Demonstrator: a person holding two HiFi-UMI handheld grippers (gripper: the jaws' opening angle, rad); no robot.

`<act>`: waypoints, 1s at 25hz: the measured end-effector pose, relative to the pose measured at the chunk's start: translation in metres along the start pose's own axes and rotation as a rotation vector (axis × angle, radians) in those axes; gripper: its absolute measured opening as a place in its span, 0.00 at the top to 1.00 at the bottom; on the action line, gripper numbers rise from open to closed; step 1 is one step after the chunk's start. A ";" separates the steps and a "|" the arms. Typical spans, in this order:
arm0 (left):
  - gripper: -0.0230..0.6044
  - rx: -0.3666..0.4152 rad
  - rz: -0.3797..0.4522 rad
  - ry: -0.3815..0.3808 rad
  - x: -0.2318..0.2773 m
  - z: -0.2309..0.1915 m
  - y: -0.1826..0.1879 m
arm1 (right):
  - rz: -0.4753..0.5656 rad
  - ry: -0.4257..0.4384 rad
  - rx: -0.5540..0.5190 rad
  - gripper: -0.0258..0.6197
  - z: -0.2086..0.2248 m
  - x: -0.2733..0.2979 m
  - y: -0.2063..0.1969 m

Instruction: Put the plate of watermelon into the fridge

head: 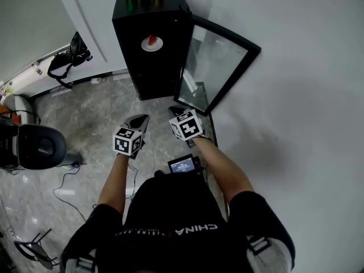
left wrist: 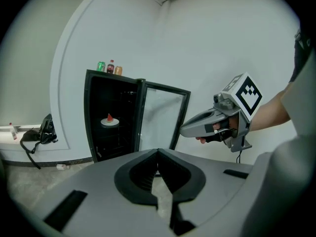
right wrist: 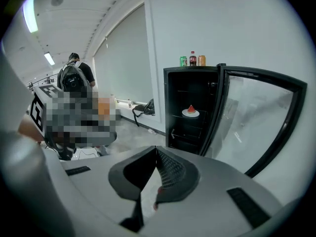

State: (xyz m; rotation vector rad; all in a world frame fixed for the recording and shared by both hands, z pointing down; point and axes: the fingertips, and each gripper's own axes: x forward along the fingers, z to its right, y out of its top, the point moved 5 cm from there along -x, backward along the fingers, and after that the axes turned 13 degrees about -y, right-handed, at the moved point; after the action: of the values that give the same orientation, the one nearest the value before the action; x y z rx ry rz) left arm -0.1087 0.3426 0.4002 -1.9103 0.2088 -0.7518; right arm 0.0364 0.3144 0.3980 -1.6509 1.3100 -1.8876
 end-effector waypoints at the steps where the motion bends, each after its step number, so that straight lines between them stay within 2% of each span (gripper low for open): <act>1: 0.94 -0.002 0.002 -0.003 0.005 0.004 0.002 | -0.002 0.005 -0.004 0.93 0.004 -0.002 -0.001; 6: 0.94 0.009 -0.013 -0.012 0.032 0.026 0.011 | 0.009 0.007 -0.002 0.93 0.033 -0.012 -0.002; 10: 0.94 0.000 0.009 0.003 0.047 0.034 0.021 | -0.005 0.028 -0.015 0.93 0.051 -0.012 -0.005; 20: 0.94 0.052 -0.018 0.044 0.045 0.039 0.031 | 0.015 0.049 -0.071 0.94 0.049 -0.018 0.005; 25: 0.94 0.075 -0.029 0.042 0.048 0.040 0.034 | 0.023 0.059 -0.054 0.94 0.050 -0.021 0.009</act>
State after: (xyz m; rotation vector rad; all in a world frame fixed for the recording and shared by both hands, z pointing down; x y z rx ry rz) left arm -0.0410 0.3355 0.3794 -1.8308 0.1769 -0.8095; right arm 0.0842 0.3036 0.3738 -1.6102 1.4088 -1.9167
